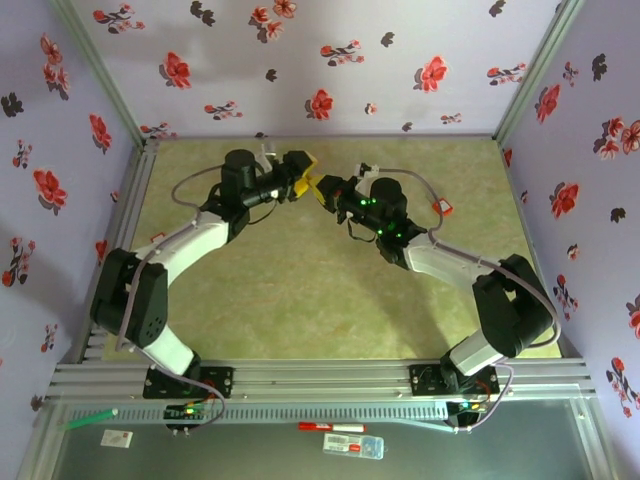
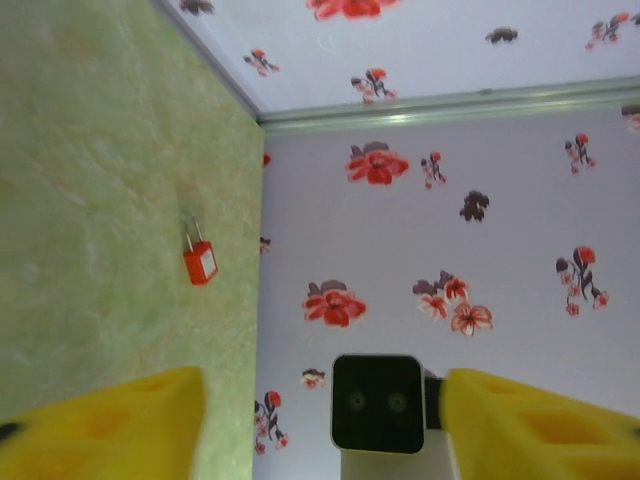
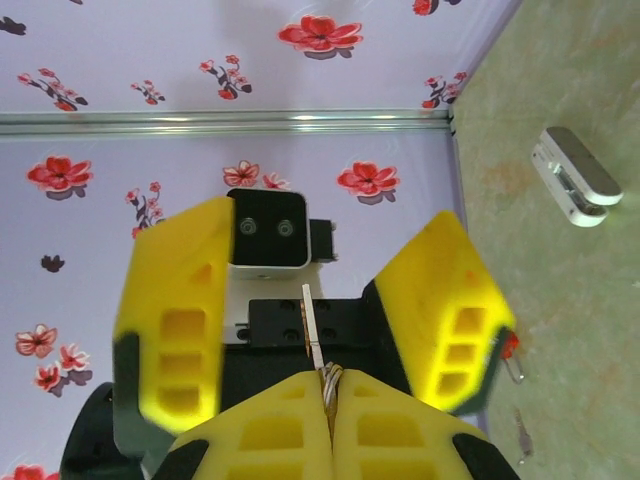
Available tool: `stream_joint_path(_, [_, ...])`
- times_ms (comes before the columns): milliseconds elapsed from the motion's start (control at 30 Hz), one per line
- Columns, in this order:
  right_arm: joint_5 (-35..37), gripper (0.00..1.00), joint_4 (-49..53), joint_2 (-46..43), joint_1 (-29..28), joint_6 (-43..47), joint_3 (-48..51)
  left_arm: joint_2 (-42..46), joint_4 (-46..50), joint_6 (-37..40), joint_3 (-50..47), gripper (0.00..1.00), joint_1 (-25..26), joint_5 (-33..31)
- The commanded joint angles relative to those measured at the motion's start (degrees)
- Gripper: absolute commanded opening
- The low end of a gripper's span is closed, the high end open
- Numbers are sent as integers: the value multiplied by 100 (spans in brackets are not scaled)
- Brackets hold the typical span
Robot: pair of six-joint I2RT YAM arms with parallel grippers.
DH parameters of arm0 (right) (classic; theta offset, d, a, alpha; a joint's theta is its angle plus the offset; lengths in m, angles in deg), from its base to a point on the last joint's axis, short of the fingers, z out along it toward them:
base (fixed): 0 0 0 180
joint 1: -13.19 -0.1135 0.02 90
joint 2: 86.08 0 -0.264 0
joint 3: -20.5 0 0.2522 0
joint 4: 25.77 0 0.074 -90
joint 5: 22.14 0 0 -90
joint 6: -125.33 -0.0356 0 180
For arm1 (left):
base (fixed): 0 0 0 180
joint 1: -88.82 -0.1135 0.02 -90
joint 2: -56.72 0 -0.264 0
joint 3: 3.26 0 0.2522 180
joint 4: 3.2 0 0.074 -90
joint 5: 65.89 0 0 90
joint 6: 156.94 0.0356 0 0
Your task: Unlock with the key
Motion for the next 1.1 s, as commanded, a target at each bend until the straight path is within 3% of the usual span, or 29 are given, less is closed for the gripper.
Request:
stream_joint_path(0, [-95,0,586,-268,-31,441,-237,649,1051,546,21,80,-617,-242])
stream_joint_path(200, [-307,0,1354,-366,-22,908,-463,1332,4384,2115,460,88,-1989,-679])
stream_joint_path(300, [-415,0,1843,-361,-22,1214,-668,1101,6136,3222,952,89,-2587,-1018])
stream_joint_path(400, [-495,0,2462,-329,-22,1576,-931,773,7127,4135,1258,89,-3023,-1609])
stream_joint_path(567, [-586,0,3203,-304,-22,2045,-1197,-2,7790,5055,1558,89,-3680,-2162])
stream_joint_path(733, [-695,0,3418,-336,2,2220,-1134,-931,8186,5628,1999,86,-3908,-2680])
stream_joint_path(1067, [-1018,0,3154,-372,204,2115,-816,-2168,7887,5671,2394,78,-4422,-2451])
